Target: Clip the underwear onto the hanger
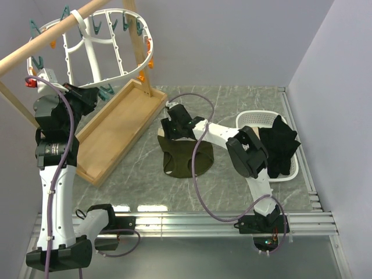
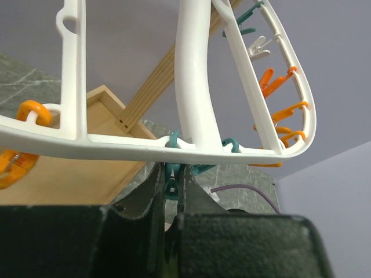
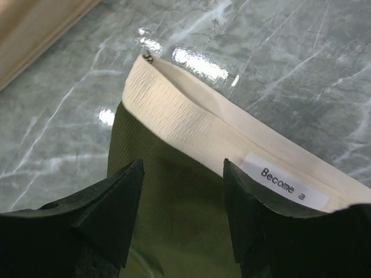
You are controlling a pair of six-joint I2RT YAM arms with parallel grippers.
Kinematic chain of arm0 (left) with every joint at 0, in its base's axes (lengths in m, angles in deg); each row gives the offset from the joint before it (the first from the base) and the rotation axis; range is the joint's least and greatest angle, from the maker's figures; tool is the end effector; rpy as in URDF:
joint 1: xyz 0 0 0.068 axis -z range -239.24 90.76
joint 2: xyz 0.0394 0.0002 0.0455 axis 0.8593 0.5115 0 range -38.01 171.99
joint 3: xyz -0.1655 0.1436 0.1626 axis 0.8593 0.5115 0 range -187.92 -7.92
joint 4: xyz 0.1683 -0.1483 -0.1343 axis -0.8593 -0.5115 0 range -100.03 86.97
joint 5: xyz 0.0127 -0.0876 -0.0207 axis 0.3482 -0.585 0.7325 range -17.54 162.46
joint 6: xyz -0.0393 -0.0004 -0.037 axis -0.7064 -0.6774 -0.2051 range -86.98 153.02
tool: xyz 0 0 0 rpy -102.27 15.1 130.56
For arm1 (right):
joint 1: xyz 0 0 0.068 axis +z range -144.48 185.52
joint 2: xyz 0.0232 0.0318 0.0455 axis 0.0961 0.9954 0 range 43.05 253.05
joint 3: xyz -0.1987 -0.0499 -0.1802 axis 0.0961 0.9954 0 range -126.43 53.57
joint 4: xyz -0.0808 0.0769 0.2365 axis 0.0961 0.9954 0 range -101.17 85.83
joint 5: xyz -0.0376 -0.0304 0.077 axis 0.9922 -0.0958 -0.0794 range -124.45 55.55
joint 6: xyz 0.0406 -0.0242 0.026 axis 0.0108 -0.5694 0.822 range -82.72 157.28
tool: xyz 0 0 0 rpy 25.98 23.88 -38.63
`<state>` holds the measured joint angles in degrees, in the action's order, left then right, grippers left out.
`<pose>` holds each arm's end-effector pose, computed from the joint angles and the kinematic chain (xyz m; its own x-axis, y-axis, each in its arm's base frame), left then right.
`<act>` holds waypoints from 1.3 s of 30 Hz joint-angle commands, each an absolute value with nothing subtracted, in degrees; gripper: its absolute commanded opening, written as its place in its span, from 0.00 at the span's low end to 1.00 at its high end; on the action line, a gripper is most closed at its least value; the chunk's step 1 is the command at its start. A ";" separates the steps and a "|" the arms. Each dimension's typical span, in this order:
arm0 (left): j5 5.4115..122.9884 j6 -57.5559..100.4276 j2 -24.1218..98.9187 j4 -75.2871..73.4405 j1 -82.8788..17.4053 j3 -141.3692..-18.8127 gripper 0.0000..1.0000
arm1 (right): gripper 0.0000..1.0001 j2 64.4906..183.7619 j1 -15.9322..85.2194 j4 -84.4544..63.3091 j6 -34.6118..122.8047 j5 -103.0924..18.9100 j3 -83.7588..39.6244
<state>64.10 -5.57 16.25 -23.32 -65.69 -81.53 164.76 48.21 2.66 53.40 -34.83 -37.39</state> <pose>0.1856 0.0158 0.4638 -0.0335 -0.6248 -0.7801 0.0158 0.7801 -0.6255 0.3513 0.3244 0.1874 -0.6848 -0.2542 -0.6830 -0.5116 0.8351 0.2021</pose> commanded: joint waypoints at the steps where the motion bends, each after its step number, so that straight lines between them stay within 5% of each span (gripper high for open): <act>1: 64.81 -5.30 14.99 -21.31 -65.74 -80.78 0.00 | 0.65 166.26 48.14 2.81 56.44 -32.34 -41.18; 10: 65.25 -4.95 14.99 -21.48 -65.83 -80.78 0.00 | 0.68 172.58 49.11 4.74 57.59 -27.51 -45.83; 15: 65.52 -5.04 14.90 -21.31 -65.83 -80.70 0.00 | 0.61 175.67 49.29 9.66 56.45 -26.63 -49.70; 22: 65.69 -4.60 14.55 -22.01 -65.74 -80.87 0.00 | 0.29 178.22 50.08 15.02 55.65 -31.01 -52.52; 26: 65.61 -4.34 14.64 -22.36 -65.83 -80.87 0.00 | 0.00 176.21 50.34 11.95 54.07 -33.65 -49.63; 39: 64.11 -4.16 14.11 -23.24 -65.74 -79.99 0.00 | 0.00 155.30 52.89 -11.07 40.80 -37.44 -35.74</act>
